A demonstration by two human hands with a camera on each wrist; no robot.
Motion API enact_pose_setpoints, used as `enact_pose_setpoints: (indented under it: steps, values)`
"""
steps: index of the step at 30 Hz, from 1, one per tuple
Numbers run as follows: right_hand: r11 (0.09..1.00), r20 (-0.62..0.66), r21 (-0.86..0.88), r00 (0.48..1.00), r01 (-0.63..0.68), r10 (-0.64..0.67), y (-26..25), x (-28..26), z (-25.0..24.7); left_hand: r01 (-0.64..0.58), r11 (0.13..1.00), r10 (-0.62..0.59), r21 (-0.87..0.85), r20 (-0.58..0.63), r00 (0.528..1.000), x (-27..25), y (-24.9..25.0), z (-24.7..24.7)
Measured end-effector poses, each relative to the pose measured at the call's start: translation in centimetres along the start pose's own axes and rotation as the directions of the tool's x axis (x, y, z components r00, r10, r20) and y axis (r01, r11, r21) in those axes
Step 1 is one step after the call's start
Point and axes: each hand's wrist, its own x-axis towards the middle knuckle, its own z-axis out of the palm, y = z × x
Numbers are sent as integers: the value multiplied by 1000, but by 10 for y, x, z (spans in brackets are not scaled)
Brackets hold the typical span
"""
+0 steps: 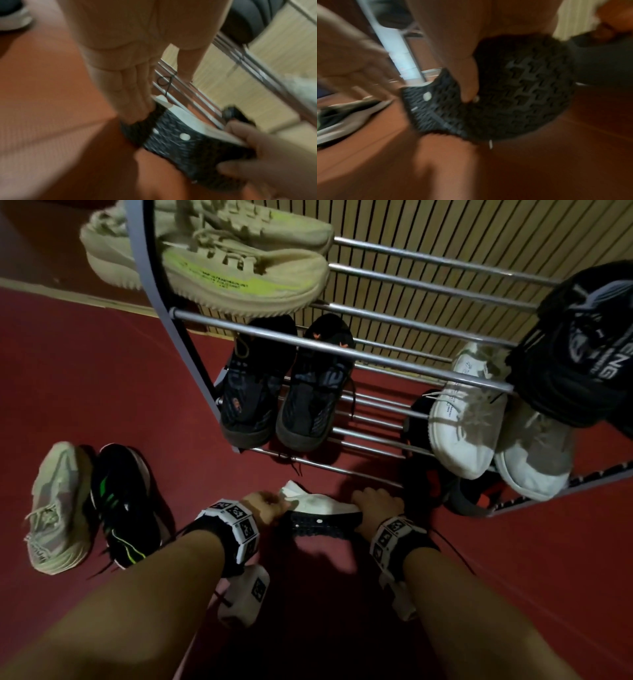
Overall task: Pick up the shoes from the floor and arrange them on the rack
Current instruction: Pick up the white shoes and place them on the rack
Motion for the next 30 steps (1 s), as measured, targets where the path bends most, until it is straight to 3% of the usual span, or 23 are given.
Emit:
enact_pose_setpoints:
  steps: [6, 8, 10, 13, 16, 19, 22, 24, 25, 27, 30]
  values:
    - [996, -129, -53, 989, 65, -72, -39, -20, -16, 21, 985, -46, -172, -140, 989, 4, -8, -10]
    - [985, -180, -109, 972, 132, -150, -58, -23, -30, 3, 930, -68, -369, -164, 984, 3, -8, -17]
    - [962, -221, -160, 941, 223, -255, -83, -31, -43, 2, 892, -100, -451, -192, 976, 1, -10, -27]
    - [930, -231, -182, 906, 318, -355, -115, -44, -49, 47, 954, -124, -297, -247, 961, 1, -25, -46]
    - [874, -165, -98, 858, 476, -486, -135, -48, -41, 116, 935, -205, -335, -247, 947, 8, -44, -67]
    - [839, -97, 84, 842, 538, -530, -138, -54, -42, 31, 937, -149, -349, -317, 937, 8, -57, -79]
    - [812, -90, 433, 915, 392, -394, -136, -51, -47, -137, 923, 1, -360, -353, 935, -19, -52, -83]
    - [769, -57, 613, 981, 182, -187, -127, -47, -52, -203, 914, 100, -351, -292, 951, -32, -52, -87]
    - [723, 18, 686, 992, 76, -121, -122, -44, -54, -251, 892, 163, -376, -252, 954, -39, -50, -88]
    - [625, 177, 777, 978, -70, -110, -115, -43, -54, -303, 816, 243, -492, -183, 952, -45, -48, -88]
    - [599, 243, 793, 960, -114, -139, -111, -41, -51, -308, 744, 326, -592, -80, 942, -51, -39, -83]
